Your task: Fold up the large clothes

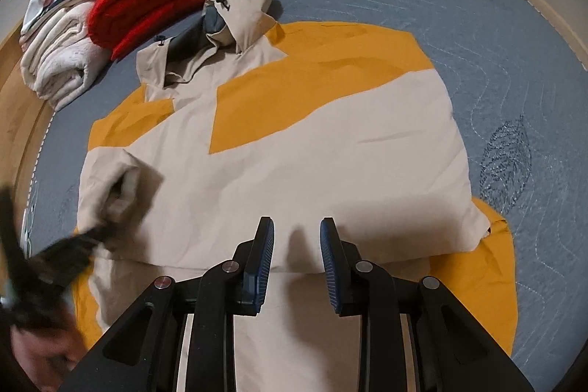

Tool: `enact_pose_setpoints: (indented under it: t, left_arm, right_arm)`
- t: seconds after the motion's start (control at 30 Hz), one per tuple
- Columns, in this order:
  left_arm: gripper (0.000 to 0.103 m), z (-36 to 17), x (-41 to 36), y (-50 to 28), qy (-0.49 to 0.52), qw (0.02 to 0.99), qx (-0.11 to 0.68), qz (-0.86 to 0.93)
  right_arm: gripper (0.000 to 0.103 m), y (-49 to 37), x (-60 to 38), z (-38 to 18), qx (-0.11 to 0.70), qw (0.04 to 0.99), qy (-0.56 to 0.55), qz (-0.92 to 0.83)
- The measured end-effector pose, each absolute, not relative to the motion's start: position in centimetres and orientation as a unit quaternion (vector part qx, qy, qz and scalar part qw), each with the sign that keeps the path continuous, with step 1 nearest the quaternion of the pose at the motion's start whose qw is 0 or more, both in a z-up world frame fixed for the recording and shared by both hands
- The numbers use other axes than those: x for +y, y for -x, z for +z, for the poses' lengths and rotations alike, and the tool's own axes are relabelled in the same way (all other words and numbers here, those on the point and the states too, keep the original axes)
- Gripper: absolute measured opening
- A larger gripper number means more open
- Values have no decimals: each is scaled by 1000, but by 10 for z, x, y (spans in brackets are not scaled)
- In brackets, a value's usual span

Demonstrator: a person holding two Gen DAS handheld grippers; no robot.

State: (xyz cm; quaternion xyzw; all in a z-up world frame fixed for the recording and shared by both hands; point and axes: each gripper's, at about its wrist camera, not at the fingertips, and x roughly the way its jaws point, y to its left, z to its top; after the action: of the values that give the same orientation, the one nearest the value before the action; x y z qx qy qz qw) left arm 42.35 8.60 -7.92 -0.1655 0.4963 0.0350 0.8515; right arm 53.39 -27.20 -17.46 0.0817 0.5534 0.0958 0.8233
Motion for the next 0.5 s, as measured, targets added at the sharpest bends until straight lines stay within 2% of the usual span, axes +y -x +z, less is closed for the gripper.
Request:
enact_pose_setpoints:
  t: [0.1,0.27,0.37,0.47,0.5]
  left_arm:
    - [22,-71,125,-409,220,851,472,60]
    - [30,-91,181,-406,385,798,464,10]
    - [40,-97,189,-406,402,785,471,3]
    - [40,-107,194,-410,394,776,492,14]
    - [32,-110,195,-411,383,775,503,29]
  right_arm:
    - [28,-534,-274,-176,555,824,-75,83]
    - [28,-536,-277,-180,562,821,-73,71]
    - [28,-535,-276,-183,566,818,-75,70]
    - [28,-536,-272,-184,568,817,-73,73]
    - [28,-536,-271,-183,568,817,-72,75]
